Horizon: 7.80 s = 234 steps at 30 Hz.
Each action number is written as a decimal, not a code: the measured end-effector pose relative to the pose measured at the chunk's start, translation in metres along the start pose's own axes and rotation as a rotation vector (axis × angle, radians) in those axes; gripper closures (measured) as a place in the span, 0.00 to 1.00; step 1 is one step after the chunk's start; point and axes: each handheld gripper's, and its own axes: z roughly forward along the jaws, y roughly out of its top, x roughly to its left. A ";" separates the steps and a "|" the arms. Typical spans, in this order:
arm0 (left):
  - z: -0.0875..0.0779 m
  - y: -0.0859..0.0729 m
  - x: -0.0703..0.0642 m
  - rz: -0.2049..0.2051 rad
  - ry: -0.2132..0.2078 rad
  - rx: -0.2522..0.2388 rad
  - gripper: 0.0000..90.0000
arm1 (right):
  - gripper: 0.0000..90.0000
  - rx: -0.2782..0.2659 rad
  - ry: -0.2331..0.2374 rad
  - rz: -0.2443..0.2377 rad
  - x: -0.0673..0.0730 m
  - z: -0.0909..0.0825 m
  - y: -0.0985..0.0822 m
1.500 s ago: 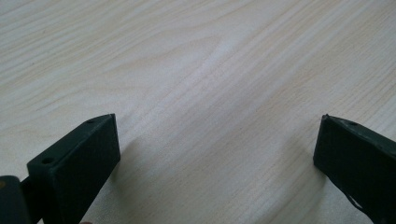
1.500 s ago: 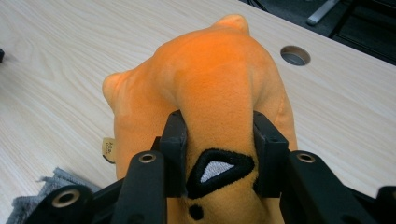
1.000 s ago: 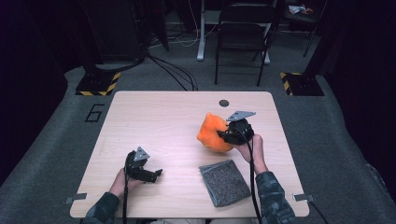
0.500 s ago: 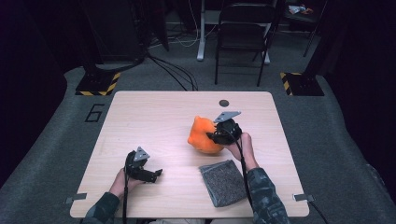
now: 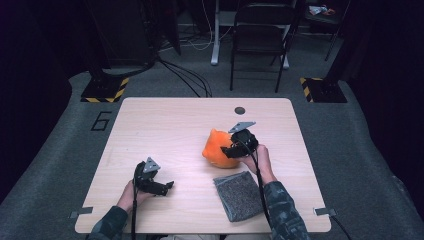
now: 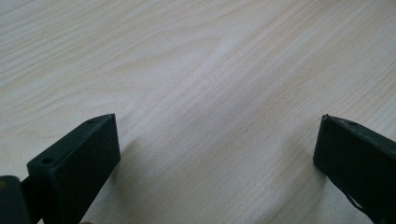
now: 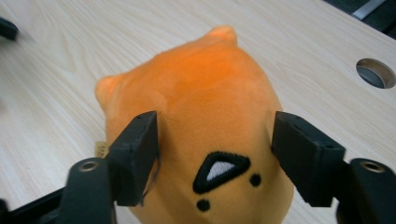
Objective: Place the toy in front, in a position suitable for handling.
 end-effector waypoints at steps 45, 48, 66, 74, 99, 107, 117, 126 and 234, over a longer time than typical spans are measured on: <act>0.000 0.000 0.000 0.002 -0.003 0.000 0.00 | 0.04 0.153 -0.071 0.162 0.034 -0.085 -0.117; 0.000 0.000 0.000 0.004 -0.002 -0.002 0.00 | 0.04 0.161 -0.052 0.132 0.043 -0.079 -0.116; 0.000 0.001 0.002 0.013 -0.016 0.003 0.00 | 0.25 0.283 0.018 0.028 0.068 -0.028 -0.121; 0.001 0.001 0.001 0.010 -0.016 0.003 0.00 | 0.65 0.265 0.020 0.049 0.061 -0.035 -0.122; 0.001 0.001 0.001 -0.002 -0.015 0.004 0.00 | 0.83 0.200 -0.084 0.095 0.047 -0.082 -0.125; 0.001 0.001 0.002 0.005 -0.012 0.007 0.00 | 0.82 0.199 -0.108 0.127 0.029 -0.097 -0.132; 0.001 0.002 0.002 0.005 -0.013 0.007 0.00 | 0.82 0.193 -0.139 0.170 0.012 -0.109 -0.136; 0.001 0.002 0.002 0.005 -0.013 0.007 0.00 | 0.82 0.177 -0.188 0.208 0.000 -0.115 -0.137; 0.042 0.118 -0.101 -0.127 -0.142 -0.242 0.75 | 0.17 0.111 -0.286 0.385 -0.040 -0.120 -0.150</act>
